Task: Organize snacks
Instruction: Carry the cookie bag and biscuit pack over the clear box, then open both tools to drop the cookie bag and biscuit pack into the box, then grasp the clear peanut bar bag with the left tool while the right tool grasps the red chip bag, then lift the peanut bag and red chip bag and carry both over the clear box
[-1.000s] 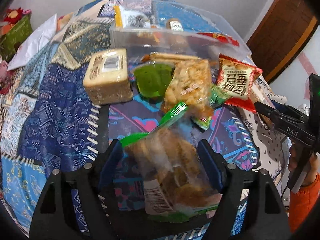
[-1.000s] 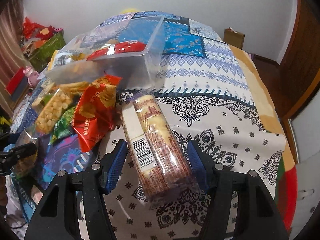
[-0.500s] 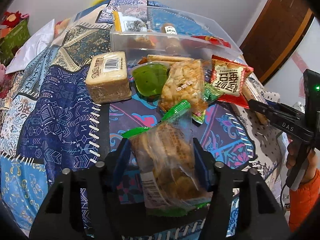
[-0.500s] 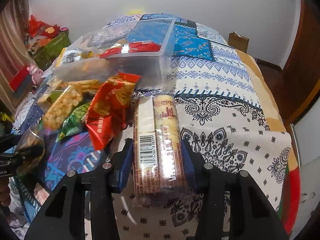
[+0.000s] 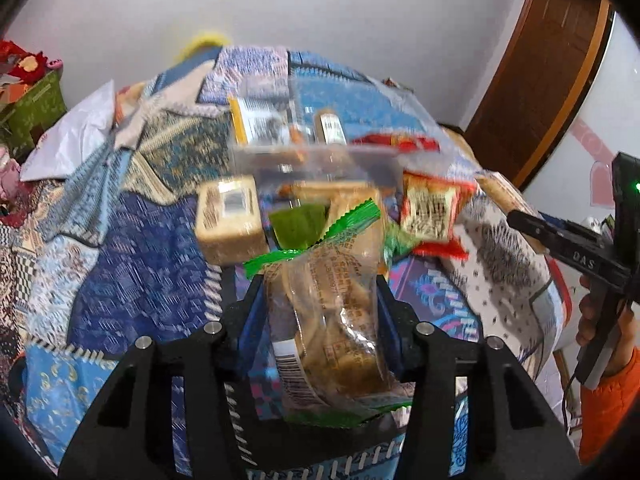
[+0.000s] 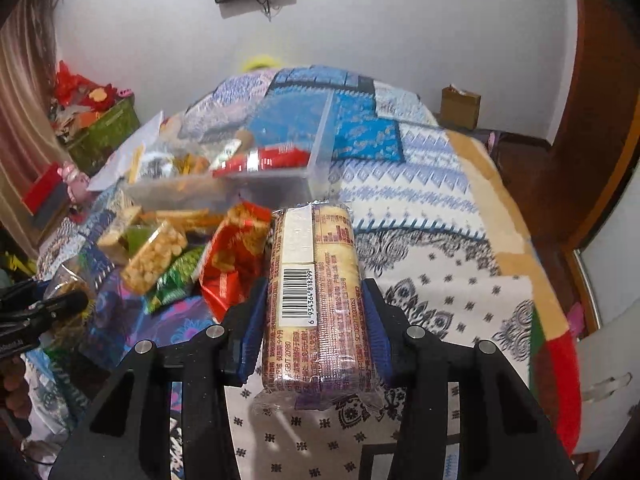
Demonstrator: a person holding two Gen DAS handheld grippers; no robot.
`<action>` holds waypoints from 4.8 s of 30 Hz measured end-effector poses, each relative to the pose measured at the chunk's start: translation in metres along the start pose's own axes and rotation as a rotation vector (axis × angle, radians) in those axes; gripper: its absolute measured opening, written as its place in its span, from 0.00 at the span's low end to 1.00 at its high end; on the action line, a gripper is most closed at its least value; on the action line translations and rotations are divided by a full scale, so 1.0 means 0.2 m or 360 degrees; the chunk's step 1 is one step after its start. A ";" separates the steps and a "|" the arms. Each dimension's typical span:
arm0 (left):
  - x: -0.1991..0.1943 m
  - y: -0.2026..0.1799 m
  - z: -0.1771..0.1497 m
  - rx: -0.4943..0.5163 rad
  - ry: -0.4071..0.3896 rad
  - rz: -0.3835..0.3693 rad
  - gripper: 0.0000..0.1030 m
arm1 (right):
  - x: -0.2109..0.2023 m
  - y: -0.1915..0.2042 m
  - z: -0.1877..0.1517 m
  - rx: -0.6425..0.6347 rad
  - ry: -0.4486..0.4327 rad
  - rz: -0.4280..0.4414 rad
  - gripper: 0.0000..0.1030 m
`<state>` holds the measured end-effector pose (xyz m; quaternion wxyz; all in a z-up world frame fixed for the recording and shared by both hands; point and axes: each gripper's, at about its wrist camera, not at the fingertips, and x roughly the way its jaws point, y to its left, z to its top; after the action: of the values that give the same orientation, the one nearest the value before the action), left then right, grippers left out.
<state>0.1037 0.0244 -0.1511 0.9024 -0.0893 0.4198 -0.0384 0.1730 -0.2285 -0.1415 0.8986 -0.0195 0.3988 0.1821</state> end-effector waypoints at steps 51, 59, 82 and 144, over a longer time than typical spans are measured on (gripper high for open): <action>0.73 -0.01 0.80 -0.0004 -0.0047 0.0032 0.49 | 0.60 0.24 0.53 -0.0164 0.0065 0.0155 0.42; 0.68 0.00 0.79 -0.0042 -0.0046 0.0035 0.51 | 0.56 0.22 0.53 -0.0144 0.0071 0.0160 0.42; 0.15 0.10 0.44 0.0029 -0.0104 0.0094 0.59 | 0.11 0.23 0.36 -0.0156 -0.0155 0.0060 0.56; 0.45 -0.21 0.18 0.0252 0.0123 -0.0053 0.48 | 0.14 0.08 0.03 0.0090 -0.0002 0.0219 0.29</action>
<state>0.1901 -0.0248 -0.1878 0.8890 -0.0232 0.4484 -0.0899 0.1897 -0.2030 -0.1557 0.8844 0.0334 0.4036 0.2321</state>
